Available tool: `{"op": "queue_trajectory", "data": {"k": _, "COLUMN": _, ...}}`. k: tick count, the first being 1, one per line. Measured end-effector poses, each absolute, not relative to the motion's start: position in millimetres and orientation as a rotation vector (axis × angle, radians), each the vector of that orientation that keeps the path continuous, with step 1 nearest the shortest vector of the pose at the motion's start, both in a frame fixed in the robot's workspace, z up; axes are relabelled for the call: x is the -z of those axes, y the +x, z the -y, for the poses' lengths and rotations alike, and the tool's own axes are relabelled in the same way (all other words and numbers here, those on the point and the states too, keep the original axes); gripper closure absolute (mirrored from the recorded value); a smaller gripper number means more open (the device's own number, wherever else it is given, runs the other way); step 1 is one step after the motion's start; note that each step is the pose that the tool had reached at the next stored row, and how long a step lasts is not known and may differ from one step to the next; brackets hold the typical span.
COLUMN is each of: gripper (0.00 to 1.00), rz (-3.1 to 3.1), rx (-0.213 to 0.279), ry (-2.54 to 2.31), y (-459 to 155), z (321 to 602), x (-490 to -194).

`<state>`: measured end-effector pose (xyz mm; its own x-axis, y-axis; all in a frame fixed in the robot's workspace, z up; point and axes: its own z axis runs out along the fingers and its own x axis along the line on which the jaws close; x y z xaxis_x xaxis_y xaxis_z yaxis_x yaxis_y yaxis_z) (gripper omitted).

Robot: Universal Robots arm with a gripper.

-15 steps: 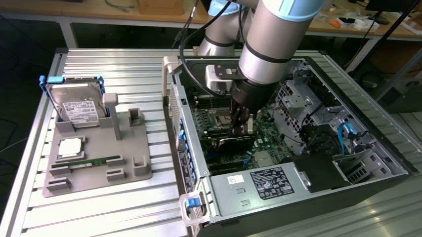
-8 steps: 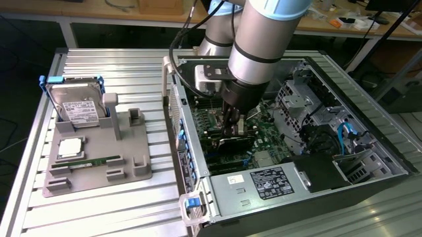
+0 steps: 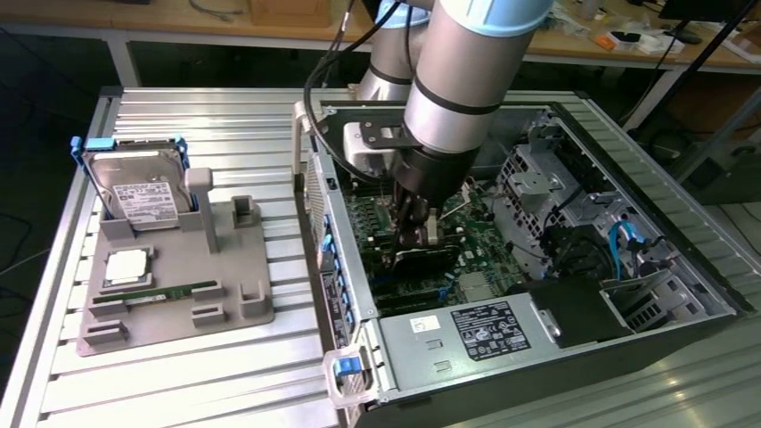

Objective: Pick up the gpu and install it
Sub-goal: 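Press down on the gpu until it lock into place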

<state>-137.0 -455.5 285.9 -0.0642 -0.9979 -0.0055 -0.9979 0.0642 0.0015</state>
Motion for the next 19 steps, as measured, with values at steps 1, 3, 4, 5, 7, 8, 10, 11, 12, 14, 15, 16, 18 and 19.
{"op": "queue_trajectory", "data": {"k": 1, "gripper": 0.89, "rz": -2.263, "rx": -0.008, "ry": -2.175, "y": -137.0, "z": 455.5, "x": -285.7}}
{"op": "queue_trajectory", "data": {"k": 3, "gripper": 0.89, "rz": -2.219, "rx": -0.008, "ry": -2.220, "y": -137.0, "z": 455.4, "x": -285.5}}
{"op": "queue_trajectory", "data": {"k": 4, "gripper": 0.89, "rz": -2.209, "rx": -0.008, "ry": -2.230, "y": -137.4, "z": 455.4, "x": -285.4}}
{"op": "queue_trajectory", "data": {"k": 5, "gripper": 0.89, "rz": -2.208, "rx": -0.008, "ry": -2.230, "y": -137.5, "z": 455.4, "x": -285.4}}
{"op": "queue_trajectory", "data": {"k": 7, "gripper": 0.89, "rz": -2.208, "rx": -0.008, "ry": -2.231, "y": -137.5, "z": 455.4, "x": -285.4}}
{"op": "queue_trajectory", "data": {"k": 8, "gripper": 0.89, "rz": -2.208, "rx": -0.008, "ry": -2.231, "y": -137.5, "z": 455.4, "x": -285.4}}
{"op": "queue_trajectory", "data": {"k": 10, "gripper": 0.89, "rz": -2.208, "rx": -0.008, "ry": -2.231, "y": -139.4, "z": 455.5, "x": -285.5}}
{"op": "queue_trajectory", "data": {"k": 11, "gripper": 0.89, "rz": -2.208, "rx": -0.008, "ry": -2.231, "y": -141.3, "z": 455.4, "x": -285.5}}
{"op": "queue_trajectory", "data": {"k": 12, "gripper": 0.89, "rz": -2.208, "rx": -0.008, "ry": -2.231, "y": -143.6, "z": 455.4, "x": -285.5}}
{"op": "queue_trajectory", "data": {"k": 14, "gripper": 0.89, "rz": -2.208, "rx": -0.007, "ry": -2.231, "y": -147.5, "z": 455.4, "x": -285.4}}
{"op": "queue_trajectory", "data": {"k": 15, "gripper": 0.89, "rz": -2.208, "rx": -0.007, "ry": -2.230, "y": -149.2, "z": 455.4, "x": -285.4}}
{"op": "queue_trajectory", "data": {"k": 16, "gripper": 0.89, "rz": -2.208, "rx": -0.007, "ry": -2.231, "y": -151.1, "z": 455.4, "x": -285.4}}
{"op": "queue_trajectory", "data": {"k": 18, "gripper": 0.89, "rz": -2.208, "rx": -0.007, "ry": -2.231, "y": -154.5, "z": 455.4, "x": -285.4}}
{"op": "queue_trajectory", "data": {"k": 19, "gripper": 0.89, "rz": -2.208, "rx": -0.007, "ry": -2.230, "y": -156.2, "z": 455.4, "x": -285.4}}
